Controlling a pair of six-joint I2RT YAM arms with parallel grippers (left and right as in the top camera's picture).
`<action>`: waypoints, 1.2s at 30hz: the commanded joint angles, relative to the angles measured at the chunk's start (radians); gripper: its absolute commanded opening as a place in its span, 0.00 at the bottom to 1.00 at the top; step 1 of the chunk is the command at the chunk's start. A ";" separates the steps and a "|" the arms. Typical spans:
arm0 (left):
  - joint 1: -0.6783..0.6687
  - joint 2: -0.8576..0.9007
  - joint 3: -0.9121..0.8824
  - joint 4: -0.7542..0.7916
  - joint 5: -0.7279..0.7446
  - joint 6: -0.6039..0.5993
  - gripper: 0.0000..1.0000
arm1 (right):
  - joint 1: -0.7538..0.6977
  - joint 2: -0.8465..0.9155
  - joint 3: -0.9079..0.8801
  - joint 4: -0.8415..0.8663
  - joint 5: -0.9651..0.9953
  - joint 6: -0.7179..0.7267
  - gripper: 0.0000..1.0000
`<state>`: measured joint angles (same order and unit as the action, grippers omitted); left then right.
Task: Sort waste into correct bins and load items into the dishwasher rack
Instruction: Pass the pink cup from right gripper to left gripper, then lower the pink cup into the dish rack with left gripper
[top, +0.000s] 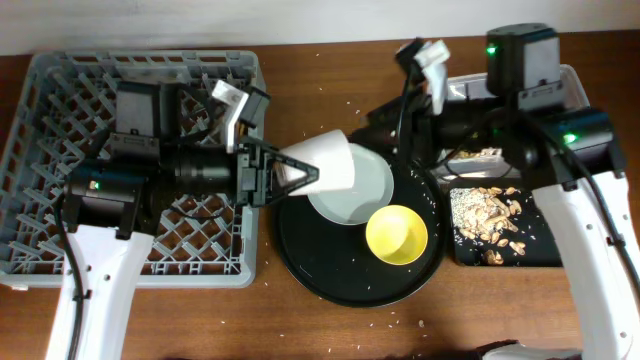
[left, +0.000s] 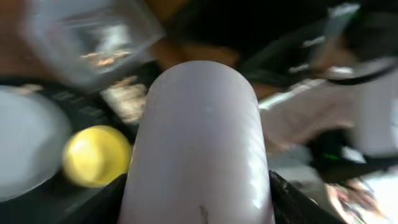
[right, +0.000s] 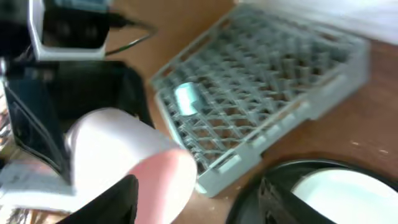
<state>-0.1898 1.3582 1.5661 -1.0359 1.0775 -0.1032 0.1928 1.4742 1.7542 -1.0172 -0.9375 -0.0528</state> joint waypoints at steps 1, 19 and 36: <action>0.036 -0.014 0.010 -0.085 -0.451 -0.044 0.56 | -0.090 -0.057 0.026 -0.050 0.162 0.163 0.66; 0.212 0.209 -0.175 -0.150 -1.321 -0.360 0.50 | 0.285 0.064 -0.113 -0.392 0.595 0.164 0.71; 0.330 0.266 -0.179 -0.245 -1.223 -0.359 0.56 | 0.285 0.064 -0.113 -0.393 0.636 0.166 0.72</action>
<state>0.1387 1.6531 1.3949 -1.2789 -0.1638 -0.4538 0.4713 1.5383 1.6451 -1.4105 -0.3141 0.1055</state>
